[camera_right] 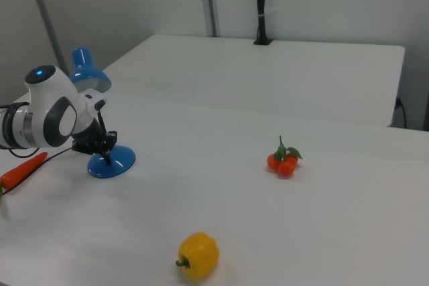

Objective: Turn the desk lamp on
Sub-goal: 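Press down on the lamp base switch with the closed gripper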

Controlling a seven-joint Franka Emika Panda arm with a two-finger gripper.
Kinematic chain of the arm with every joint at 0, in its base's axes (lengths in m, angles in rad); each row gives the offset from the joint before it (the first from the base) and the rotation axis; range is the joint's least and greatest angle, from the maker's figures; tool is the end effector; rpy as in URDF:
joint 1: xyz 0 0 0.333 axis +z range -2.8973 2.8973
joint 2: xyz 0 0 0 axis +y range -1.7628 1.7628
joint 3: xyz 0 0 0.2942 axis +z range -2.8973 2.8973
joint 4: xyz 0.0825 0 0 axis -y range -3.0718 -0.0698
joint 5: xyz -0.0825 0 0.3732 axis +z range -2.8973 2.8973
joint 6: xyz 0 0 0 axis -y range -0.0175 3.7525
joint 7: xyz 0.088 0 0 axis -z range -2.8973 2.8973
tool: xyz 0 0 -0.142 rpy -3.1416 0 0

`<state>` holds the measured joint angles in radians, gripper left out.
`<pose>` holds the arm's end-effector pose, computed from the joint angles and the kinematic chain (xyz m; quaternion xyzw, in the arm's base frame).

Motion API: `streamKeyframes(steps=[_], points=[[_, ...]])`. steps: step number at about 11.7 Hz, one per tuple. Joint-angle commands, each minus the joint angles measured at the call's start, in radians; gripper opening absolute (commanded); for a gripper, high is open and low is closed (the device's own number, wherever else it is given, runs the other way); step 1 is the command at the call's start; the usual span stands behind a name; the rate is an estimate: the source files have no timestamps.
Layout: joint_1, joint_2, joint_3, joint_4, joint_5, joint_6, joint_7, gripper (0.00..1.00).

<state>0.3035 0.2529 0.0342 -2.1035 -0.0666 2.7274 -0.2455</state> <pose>0.5743 0.2030 0.2912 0.9334 0.3075 0.1850 0.0062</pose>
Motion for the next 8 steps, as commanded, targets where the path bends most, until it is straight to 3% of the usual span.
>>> streamKeyframes(steps=[1, 8], points=[[-0.014, 0.011, 0.026, -0.001, 0.019, 0.034, -0.011, 0.00], [-0.026, 0.029, 0.026, 0.002, 0.019, 0.043, -0.011, 0.00]])
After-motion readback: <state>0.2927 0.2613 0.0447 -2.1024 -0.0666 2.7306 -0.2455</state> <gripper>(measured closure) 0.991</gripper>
